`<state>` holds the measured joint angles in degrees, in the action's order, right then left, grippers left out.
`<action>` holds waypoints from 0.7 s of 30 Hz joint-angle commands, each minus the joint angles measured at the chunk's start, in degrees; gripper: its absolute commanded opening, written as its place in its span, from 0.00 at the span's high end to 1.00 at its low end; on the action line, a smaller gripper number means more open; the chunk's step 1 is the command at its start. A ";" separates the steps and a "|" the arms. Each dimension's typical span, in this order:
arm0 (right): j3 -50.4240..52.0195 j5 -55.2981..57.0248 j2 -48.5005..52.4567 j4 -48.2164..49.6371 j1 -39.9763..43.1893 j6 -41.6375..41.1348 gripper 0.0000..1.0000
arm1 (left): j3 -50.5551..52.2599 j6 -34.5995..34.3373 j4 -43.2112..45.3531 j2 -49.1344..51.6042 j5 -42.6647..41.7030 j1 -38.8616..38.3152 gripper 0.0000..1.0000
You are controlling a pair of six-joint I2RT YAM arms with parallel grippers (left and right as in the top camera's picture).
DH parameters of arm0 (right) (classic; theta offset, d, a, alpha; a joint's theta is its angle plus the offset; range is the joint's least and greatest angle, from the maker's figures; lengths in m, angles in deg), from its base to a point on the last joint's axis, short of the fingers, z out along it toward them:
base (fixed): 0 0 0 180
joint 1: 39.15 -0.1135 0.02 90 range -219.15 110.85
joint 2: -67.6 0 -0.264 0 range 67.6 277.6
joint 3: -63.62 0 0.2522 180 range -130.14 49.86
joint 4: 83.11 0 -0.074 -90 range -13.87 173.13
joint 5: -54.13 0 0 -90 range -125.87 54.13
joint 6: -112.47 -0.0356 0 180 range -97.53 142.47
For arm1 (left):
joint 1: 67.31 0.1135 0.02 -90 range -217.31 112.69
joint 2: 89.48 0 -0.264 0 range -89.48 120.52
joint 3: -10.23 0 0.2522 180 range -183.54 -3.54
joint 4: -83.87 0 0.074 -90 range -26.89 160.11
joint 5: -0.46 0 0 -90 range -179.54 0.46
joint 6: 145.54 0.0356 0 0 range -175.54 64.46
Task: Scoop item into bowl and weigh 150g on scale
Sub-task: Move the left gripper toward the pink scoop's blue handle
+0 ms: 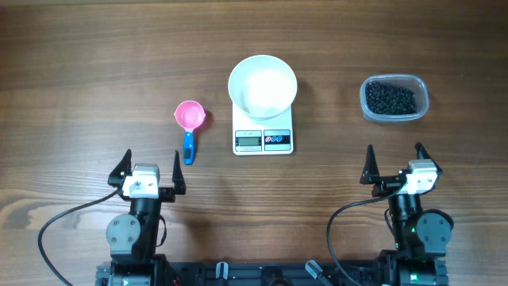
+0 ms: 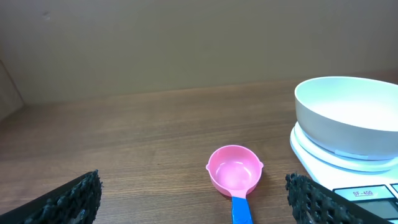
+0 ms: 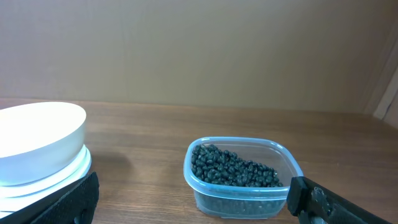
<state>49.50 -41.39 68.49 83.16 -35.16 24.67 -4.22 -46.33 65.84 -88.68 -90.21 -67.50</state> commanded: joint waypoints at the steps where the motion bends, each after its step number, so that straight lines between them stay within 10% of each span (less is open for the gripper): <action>1: 0.04 -0.28 -0.31 0.26 -0.28 -0.85 0.00 | 0.37 0.90 0.00 -0.42 0.52 0.42 0.00; 21: -19.26 -19.54 17.77 -7.74 -0.28 -4.07 0.00 | -19.91 -10.99 -9.70 13.46 -11.04 0.42 0.00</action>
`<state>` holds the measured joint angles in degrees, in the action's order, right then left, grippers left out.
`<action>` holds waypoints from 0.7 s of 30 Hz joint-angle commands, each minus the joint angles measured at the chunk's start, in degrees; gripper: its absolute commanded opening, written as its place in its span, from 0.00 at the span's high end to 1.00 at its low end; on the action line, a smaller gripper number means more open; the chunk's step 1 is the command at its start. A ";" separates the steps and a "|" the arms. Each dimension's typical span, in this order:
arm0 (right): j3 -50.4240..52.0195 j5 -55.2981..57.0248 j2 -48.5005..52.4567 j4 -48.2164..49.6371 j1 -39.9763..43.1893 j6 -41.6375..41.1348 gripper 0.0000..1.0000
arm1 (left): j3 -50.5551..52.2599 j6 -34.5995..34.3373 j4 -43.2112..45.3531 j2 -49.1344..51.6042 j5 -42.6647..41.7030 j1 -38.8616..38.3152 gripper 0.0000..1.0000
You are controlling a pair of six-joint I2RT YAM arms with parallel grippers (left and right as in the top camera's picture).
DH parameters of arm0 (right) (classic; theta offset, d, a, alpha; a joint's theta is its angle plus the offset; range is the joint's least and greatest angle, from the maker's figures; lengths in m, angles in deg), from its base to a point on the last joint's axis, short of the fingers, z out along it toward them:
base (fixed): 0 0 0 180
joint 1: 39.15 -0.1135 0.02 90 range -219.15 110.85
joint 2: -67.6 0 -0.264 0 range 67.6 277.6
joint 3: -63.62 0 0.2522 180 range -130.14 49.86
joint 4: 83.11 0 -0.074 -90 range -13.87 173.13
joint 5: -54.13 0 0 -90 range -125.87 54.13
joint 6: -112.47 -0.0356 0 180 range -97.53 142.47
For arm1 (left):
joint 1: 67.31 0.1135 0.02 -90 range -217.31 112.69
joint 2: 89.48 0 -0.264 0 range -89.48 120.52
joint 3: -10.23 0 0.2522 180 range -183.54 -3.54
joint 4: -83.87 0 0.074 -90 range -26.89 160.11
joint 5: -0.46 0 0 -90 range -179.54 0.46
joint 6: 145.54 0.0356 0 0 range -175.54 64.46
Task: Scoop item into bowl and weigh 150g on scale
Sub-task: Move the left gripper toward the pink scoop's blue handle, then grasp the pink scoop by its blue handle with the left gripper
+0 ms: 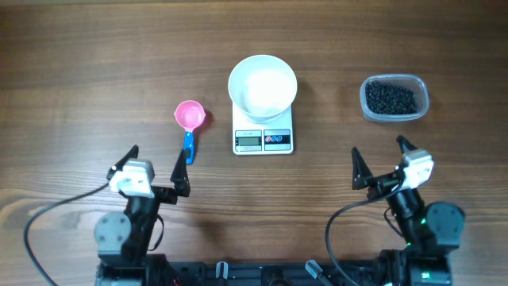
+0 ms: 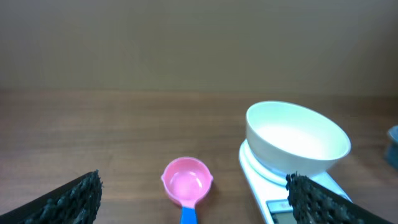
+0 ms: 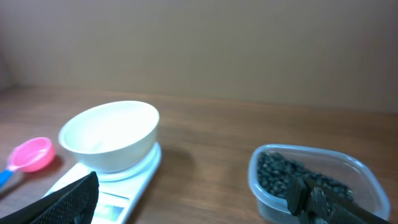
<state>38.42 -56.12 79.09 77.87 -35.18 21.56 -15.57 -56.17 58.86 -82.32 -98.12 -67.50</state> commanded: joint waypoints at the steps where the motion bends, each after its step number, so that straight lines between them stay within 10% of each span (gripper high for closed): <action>1: -10.88 -5.62 9.81 -4.15 -0.26 -0.94 0.00 | -11.08 -1.16 -4.22 9.66 -3.93 0.42 0.00; 11: -45.31 -9.25 35.80 -38.16 -0.26 0.22 0.00 | -51.60 -1.20 -34.67 45.57 -6.16 0.42 0.00; 21: -55.34 -13.55 50.49 -47.82 -0.26 -2.82 0.00 | -55.71 -1.18 -37.46 65.68 -3.61 3.54 0.00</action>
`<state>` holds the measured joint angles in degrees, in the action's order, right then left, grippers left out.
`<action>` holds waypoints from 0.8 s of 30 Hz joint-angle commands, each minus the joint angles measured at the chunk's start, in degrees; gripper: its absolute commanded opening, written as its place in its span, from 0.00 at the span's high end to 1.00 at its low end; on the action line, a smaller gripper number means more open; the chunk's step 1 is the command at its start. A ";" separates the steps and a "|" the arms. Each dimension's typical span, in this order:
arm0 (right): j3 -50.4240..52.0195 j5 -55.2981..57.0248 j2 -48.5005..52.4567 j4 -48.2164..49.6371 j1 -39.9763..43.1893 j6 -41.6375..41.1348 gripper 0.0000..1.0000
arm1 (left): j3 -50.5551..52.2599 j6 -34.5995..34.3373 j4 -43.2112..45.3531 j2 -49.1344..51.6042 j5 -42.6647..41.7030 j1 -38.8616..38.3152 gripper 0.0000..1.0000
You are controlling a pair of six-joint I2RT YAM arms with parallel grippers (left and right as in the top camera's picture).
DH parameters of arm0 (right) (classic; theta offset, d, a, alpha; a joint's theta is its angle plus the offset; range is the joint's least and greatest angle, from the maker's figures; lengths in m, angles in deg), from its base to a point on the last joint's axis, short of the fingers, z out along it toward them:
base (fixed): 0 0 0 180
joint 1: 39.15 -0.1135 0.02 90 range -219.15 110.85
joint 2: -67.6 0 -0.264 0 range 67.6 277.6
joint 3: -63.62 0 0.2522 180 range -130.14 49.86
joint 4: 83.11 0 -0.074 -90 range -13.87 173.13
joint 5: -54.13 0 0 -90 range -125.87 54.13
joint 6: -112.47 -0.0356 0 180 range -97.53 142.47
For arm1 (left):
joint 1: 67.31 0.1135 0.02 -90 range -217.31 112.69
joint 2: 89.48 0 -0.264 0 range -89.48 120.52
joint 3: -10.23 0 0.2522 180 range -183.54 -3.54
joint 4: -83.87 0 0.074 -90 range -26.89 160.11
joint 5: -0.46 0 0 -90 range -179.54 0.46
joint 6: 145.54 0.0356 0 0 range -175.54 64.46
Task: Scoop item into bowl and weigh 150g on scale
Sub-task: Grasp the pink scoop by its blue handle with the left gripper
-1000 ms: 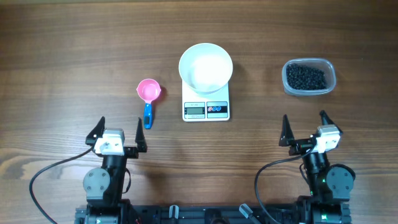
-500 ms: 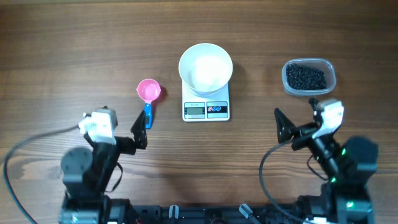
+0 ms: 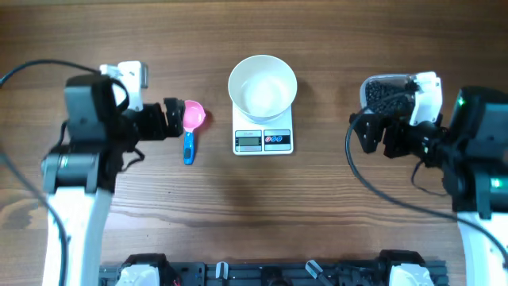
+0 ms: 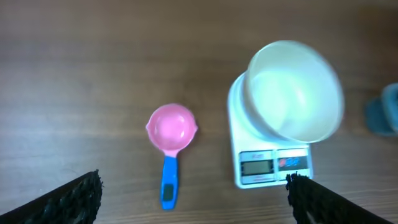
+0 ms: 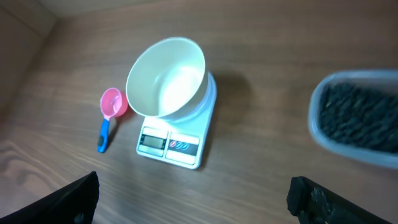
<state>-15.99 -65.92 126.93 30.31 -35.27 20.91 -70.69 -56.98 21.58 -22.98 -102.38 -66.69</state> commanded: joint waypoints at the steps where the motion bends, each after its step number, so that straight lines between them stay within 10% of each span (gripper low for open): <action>1: -0.94 -4.09 3.48 -0.44 -0.17 -1.38 0.00 | -0.59 -0.37 -0.04 8.35 0.66 3.78 0.00; 16: -0.94 -4.17 6.10 -2.78 -0.17 -1.51 0.00 | -0.59 -0.35 16.57 33.79 -1.81 2.32 0.48; 24: -0.94 -4.17 6.10 -3.52 -0.17 -1.64 0.00 | -0.57 -0.37 17.38 40.00 1.16 1.36 0.51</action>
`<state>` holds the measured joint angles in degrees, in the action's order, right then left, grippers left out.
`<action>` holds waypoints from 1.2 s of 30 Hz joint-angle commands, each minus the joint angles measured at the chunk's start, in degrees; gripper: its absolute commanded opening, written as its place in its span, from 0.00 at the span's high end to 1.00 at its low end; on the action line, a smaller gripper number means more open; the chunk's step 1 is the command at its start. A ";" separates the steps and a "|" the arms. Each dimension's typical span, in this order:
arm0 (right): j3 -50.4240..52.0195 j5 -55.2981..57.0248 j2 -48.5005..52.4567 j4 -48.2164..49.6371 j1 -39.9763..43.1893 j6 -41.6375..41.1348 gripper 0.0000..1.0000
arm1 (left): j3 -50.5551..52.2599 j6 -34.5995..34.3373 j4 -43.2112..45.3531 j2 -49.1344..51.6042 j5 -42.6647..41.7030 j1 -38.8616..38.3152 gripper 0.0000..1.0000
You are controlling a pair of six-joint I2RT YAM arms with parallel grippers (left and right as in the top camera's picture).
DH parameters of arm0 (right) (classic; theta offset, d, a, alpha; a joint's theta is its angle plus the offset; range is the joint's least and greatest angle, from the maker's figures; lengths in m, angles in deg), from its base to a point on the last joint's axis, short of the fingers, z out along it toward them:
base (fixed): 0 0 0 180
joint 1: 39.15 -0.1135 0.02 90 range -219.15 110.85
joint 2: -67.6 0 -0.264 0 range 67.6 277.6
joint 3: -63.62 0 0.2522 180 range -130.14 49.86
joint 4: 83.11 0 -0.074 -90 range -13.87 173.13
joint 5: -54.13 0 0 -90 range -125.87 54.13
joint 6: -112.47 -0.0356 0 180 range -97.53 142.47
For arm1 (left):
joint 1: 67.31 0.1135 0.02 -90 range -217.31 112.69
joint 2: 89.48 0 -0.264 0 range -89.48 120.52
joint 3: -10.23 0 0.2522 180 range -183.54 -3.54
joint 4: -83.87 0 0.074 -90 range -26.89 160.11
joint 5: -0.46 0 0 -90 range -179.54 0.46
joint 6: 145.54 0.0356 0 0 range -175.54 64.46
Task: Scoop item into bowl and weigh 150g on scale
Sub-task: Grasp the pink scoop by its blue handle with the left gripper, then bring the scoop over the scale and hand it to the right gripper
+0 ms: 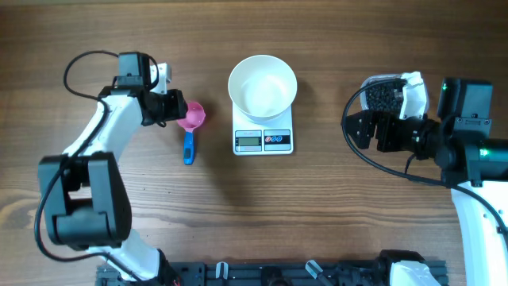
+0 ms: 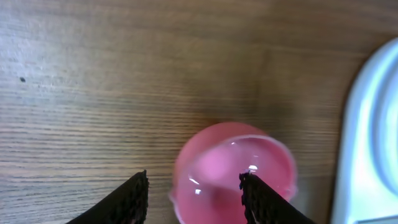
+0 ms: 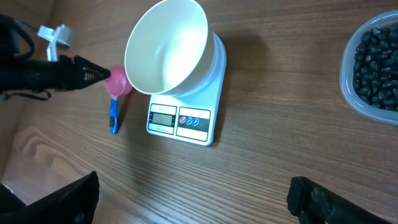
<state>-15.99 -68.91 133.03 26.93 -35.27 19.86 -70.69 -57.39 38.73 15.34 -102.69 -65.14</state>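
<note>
A pink scoop (image 1: 192, 117) with a blue handle (image 1: 188, 147) lies left of the white scale (image 1: 263, 140), which carries the empty white bowl (image 1: 263, 86). My left gripper (image 1: 171, 110) is open, low at the scoop's cup. In the left wrist view its fingertips (image 2: 134, 199) flank the near side of the pink cup (image 2: 233, 165). A clear tub of black beans (image 1: 382, 95) sits at the right, partly hidden under my right arm. My right gripper (image 1: 366, 131) hangs wide open and empty, left of the tub (image 3: 373, 68), high above the table.
The scale's display (image 3: 163, 116) faces the front edge. Bare wooden table (image 1: 262, 214) stretches across the front. Cables trail from both arms.
My left gripper has gone from high beside the scoop down to its pink cup, and its jaws now stand narrower. The right arm has barely shifted.
Both arms first sat folded at the table's front edge with jaws wide open. They then turned a little inward. Later both were stretched out, left by the scoop, right by the bean tub. The left now sits at the cup.
</note>
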 commanded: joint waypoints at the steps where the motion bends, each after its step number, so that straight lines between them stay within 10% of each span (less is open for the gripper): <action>1: -0.94 -1.18 0.00 -0.24 -0.17 -0.57 0.00 | -0.57 0.04 0.35 2.03 1.46 -0.20 0.53; 12: -0.90 -1.14 0.00 -0.96 -0.17 -2.67 0.00 | -0.57 -0.39 0.42 4.76 0.98 -1.33 0.94; 22: -0.90 -3.69 0.00 -1.68 -0.17 -5.07 0.00 | -3.23 -6.84 -4.79 -3.28 0.94 -1.09 0.96; 36: -0.90 -24.22 -0.02 12.61 -3.17 -16.09 0.09 | -4.76 -64.63 -10.05 -30.99 -12.37 -9.49 0.96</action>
<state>-15.99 -90.02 133.03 36.81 -36.06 10.41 -75.35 -100.49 28.79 -15.50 -113.90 -70.60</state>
